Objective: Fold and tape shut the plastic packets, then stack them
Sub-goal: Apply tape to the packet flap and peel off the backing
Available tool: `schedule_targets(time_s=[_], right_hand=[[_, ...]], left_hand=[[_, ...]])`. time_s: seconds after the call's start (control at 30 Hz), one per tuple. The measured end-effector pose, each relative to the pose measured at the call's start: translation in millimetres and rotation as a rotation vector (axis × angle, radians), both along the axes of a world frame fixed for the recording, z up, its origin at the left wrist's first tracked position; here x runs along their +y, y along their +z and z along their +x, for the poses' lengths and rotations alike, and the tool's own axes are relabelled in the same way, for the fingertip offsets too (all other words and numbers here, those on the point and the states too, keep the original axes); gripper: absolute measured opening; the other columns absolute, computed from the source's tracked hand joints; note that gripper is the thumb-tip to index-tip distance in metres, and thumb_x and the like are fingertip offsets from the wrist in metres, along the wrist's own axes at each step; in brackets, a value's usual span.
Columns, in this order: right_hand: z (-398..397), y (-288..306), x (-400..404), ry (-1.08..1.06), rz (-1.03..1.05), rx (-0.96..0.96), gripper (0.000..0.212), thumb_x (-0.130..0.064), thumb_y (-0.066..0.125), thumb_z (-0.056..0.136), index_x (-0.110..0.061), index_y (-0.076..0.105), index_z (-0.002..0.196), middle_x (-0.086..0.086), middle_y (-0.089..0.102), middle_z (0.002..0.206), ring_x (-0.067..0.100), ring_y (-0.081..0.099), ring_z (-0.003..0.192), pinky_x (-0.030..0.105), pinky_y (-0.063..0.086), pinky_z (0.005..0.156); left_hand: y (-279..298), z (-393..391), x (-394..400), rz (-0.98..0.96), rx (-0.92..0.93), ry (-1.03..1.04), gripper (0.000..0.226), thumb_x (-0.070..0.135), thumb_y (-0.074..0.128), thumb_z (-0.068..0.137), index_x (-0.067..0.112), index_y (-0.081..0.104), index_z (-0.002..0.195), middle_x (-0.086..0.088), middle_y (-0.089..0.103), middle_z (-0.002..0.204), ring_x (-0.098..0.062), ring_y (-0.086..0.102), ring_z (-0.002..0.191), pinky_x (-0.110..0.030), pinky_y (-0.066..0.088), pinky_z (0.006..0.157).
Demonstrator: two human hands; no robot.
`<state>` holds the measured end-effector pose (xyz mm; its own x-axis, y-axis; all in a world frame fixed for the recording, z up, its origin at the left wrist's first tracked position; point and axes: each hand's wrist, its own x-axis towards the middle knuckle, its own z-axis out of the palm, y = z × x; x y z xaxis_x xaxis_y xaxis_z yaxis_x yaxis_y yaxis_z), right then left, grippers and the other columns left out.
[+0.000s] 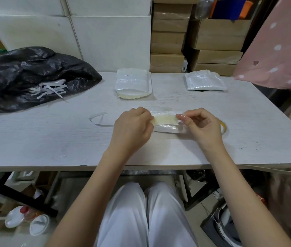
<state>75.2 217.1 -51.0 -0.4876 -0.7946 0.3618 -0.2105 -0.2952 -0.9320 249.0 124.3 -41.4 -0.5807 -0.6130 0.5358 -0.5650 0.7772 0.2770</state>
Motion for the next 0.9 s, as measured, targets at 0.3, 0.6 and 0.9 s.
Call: schedule_targets(time_s=[0.3,0.6,0.9], right_hand=[[-11.4,-7.5,5.0,-0.070,0.032,0.765,0.010,0.003,0.071,0.077,-0.006,0.066,0.077,0.002,0.063,0.078,0.015,0.058,0.077,0.023,0.046,0.071],[-32.2,-7.0,14.6,-0.246,0.145,0.880,0.011,0.007,0.061,0.082,-0.003,0.058,0.081,0.005,0.057,0.081,0.016,0.053,0.071,0.028,0.046,0.067],[2.6,83.4,-54.1,-0.096,0.055,0.597,0.003,-0.013,0.067,0.083,-0.012,0.071,0.084,-0.013,0.055,0.072,-0.008,0.053,0.065,0.006,0.039,0.065]], left_hand=[[-7.5,-5.5,0.3,-0.051,0.024,0.073,0.015,0.016,0.059,0.069,0.013,0.068,0.080,0.003,0.068,0.084,-0.021,0.061,0.066,-0.025,0.035,0.068],[-8.5,-5.4,3.7,-0.064,0.050,0.072,0.015,0.013,0.061,0.067,0.011,0.065,0.081,0.002,0.065,0.082,-0.020,0.056,0.065,-0.024,0.031,0.063],[-13.5,-4.9,9.4,-0.060,0.094,0.043,0.021,0.015,0.050,0.072,0.013,0.062,0.090,0.004,0.063,0.089,-0.019,0.055,0.080,-0.021,0.028,0.070]])
